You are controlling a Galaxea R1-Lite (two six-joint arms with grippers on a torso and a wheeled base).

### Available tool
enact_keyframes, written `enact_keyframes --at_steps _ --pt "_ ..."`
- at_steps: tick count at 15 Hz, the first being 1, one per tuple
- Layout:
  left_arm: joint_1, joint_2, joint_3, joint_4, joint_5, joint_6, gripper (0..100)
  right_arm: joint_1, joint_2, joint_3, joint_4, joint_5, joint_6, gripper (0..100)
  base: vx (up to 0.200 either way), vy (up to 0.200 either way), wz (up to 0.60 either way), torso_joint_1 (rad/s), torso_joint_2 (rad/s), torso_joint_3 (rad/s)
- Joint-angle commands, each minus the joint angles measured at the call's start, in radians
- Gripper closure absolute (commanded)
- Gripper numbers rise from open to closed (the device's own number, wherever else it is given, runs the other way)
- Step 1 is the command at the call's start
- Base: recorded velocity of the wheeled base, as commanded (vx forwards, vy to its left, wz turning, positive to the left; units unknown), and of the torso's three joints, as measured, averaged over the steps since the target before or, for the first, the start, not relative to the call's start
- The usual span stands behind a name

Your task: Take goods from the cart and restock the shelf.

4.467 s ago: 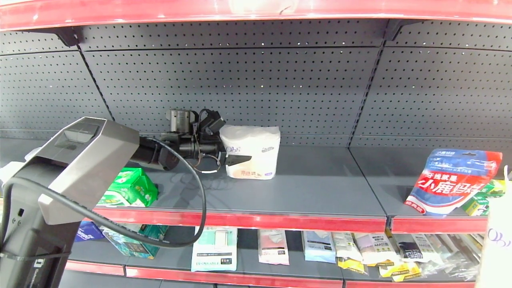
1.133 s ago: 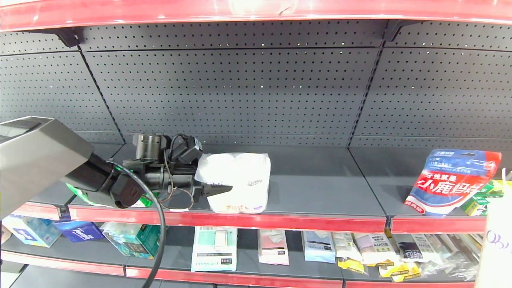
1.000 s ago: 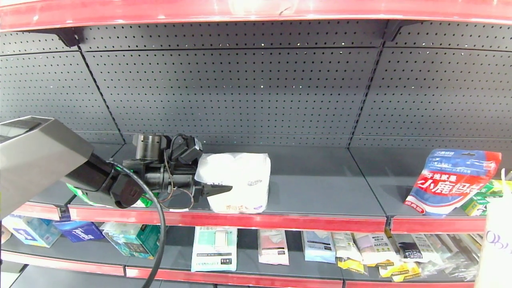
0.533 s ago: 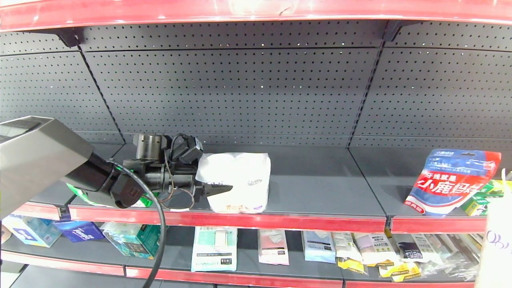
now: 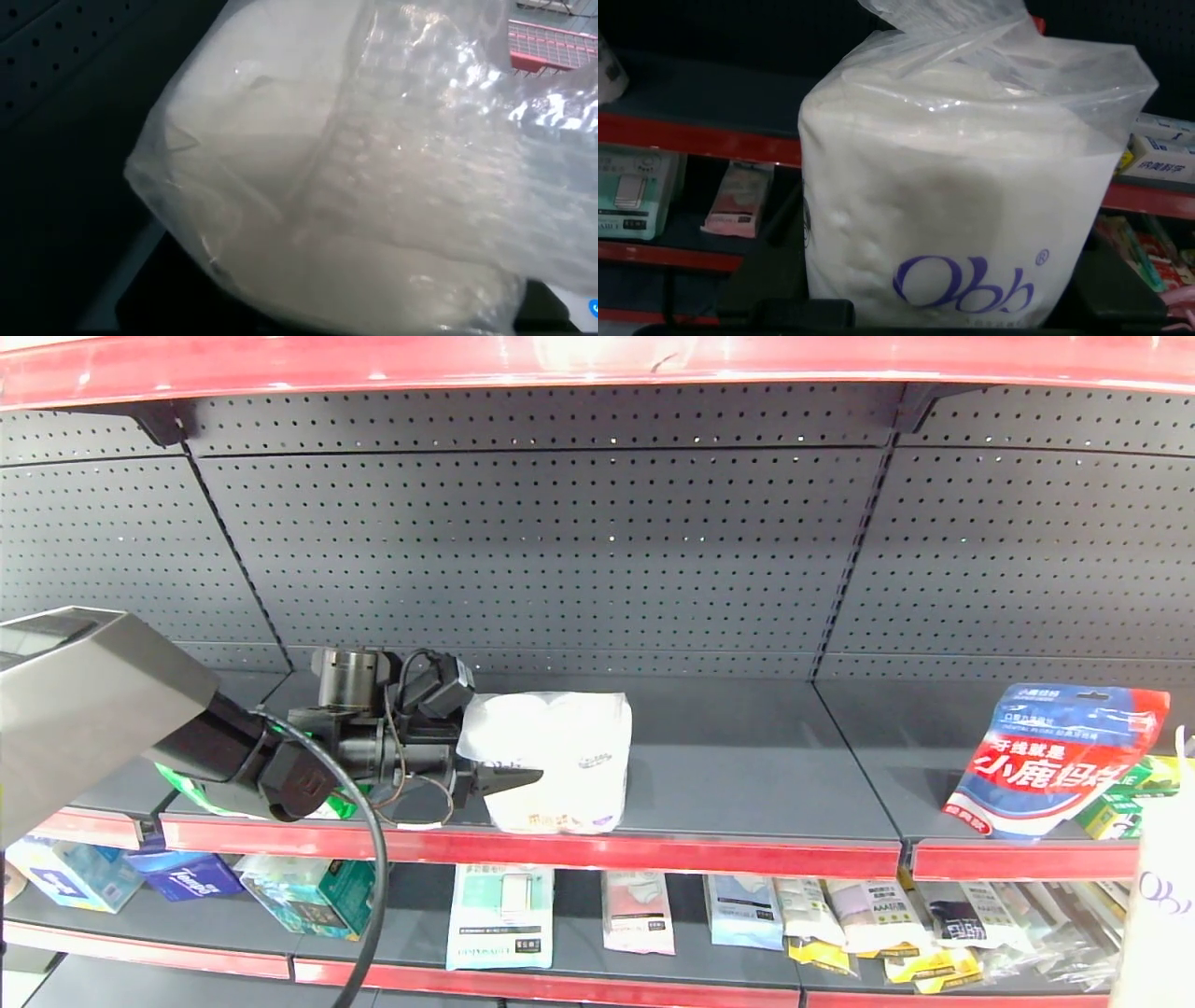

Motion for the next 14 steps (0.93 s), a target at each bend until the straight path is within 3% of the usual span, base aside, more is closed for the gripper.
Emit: enact_keyframes --at_steps 1,8,12,14 --pt "0.000 -0.001 0.004 0.001 -0.003 -0.009 0 -0.001 -0.001 0.000 0.000 0.000 -0.001 100 0.000 0.000 0.00 0.000 0.00 0.000" --pt "0.029 -0.085 0.037 -0.001 -0.009 -0.017 0 -0.003 -0.024 0.017 0.001 0.000 -0.001 100 0.000 0.000 0.00 0.000 0.00 0.000" --pt "0.029 -0.202 0.040 -0.002 -0.017 -0.100 0 -0.007 -0.034 0.026 0.003 0.001 -0.001 100 0.000 0.000 0.00 0.000 0.00 0.000" --pt "0.029 -0.234 0.036 -0.002 -0.017 -0.108 0 -0.007 -0.047 0.044 0.001 0.001 -0.001 100 0.000 0.000 0.00 0.000 0.00 0.000"
